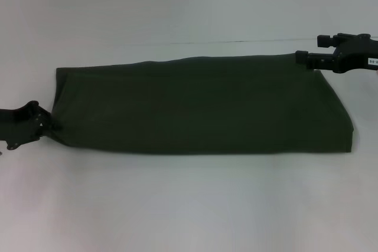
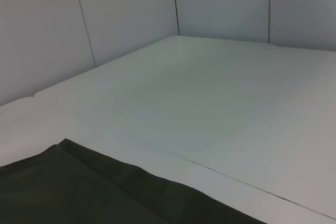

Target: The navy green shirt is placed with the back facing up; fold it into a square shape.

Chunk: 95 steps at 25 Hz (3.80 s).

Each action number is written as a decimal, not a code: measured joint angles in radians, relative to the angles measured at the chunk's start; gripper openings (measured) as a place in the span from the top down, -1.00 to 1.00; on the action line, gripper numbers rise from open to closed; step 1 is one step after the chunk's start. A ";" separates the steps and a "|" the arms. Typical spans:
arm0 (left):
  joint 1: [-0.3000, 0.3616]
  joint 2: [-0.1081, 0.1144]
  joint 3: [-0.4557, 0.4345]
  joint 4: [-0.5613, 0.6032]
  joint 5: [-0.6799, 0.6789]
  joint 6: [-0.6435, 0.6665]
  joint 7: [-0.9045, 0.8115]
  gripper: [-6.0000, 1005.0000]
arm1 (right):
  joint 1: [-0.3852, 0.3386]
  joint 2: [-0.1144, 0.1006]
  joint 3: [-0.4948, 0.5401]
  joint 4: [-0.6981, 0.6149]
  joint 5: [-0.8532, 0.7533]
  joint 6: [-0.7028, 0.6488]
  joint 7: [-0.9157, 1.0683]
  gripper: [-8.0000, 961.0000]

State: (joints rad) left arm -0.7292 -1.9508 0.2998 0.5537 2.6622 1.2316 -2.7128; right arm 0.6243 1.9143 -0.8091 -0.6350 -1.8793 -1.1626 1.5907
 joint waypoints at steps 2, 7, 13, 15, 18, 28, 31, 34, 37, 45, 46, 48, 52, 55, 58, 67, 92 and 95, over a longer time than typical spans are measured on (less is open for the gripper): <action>0.001 0.000 -0.002 0.000 -0.001 -0.001 0.000 0.81 | 0.000 0.000 0.000 0.000 0.000 0.000 0.000 -0.72; -0.004 0.000 0.007 -0.001 0.005 -0.001 0.013 0.61 | 0.000 0.000 0.000 0.000 -0.001 0.002 0.000 -0.72; -0.006 0.001 0.018 -0.002 0.007 -0.001 0.014 0.75 | 0.001 0.001 -0.001 0.000 -0.001 0.001 0.000 -0.72; -0.006 0.001 0.018 -0.002 0.006 -0.001 0.014 0.89 | 0.001 0.001 -0.001 0.000 -0.001 0.001 0.000 -0.72; -0.006 0.001 0.018 0.001 0.006 -0.001 0.015 0.90 | 0.001 0.001 -0.003 0.000 -0.003 0.001 -0.001 -0.72; 0.062 0.018 -0.009 0.129 0.008 0.098 0.054 0.92 | 0.009 0.010 -0.001 -0.003 -0.043 0.001 0.007 -0.73; 0.081 0.032 -0.031 0.179 0.008 0.157 0.109 0.92 | 0.011 0.011 0.004 -0.003 -0.043 0.001 0.009 -0.72; 0.102 0.047 -0.034 0.235 0.014 0.207 0.150 0.92 | 0.011 0.011 0.005 -0.001 -0.043 0.001 0.016 -0.72; 0.108 0.068 -0.035 0.284 0.029 0.252 0.183 0.92 | 0.010 0.011 0.005 -0.002 -0.044 0.002 0.032 -0.72; -0.017 0.083 0.025 0.298 -0.090 0.352 0.220 0.92 | -0.013 0.008 0.050 0.000 -0.044 0.006 0.045 -0.72; -0.044 0.077 0.056 0.297 -0.125 0.361 0.220 0.92 | -0.018 0.007 0.057 0.000 -0.043 0.006 0.046 -0.72; -0.100 0.057 0.138 0.291 -0.181 0.360 0.218 0.92 | -0.030 0.006 0.070 0.000 -0.043 0.011 0.048 -0.72; -0.239 0.001 0.321 0.229 -0.221 0.283 0.221 0.92 | -0.057 0.000 0.102 0.000 -0.043 0.020 0.060 -0.72; -0.325 -0.045 0.413 0.165 -0.223 0.193 0.226 0.92 | -0.076 -0.007 0.113 0.000 -0.043 0.030 0.074 -0.72; -0.394 -0.105 0.481 0.104 -0.223 0.094 0.230 0.92 | -0.089 -0.014 0.118 0.001 -0.060 0.054 0.106 -0.72; -0.435 -0.217 0.657 -0.125 -0.454 -0.219 0.316 0.84 | -0.064 -0.020 0.117 0.010 -0.109 0.096 0.154 -0.72; 0.108 -0.175 0.492 0.169 -0.979 0.236 1.197 -0.85 | 0.088 -0.091 0.104 0.014 -0.202 -0.114 0.587 -0.72; 0.132 -0.170 0.449 0.173 -0.941 0.271 1.282 -0.92 | 0.124 -0.118 0.103 0.032 -0.257 -0.177 0.708 -0.72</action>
State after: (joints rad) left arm -0.5972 -2.1206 0.7492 0.7266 1.7212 1.5026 -1.4310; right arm 0.7484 1.7960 -0.7063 -0.6027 -2.1365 -1.3395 2.2990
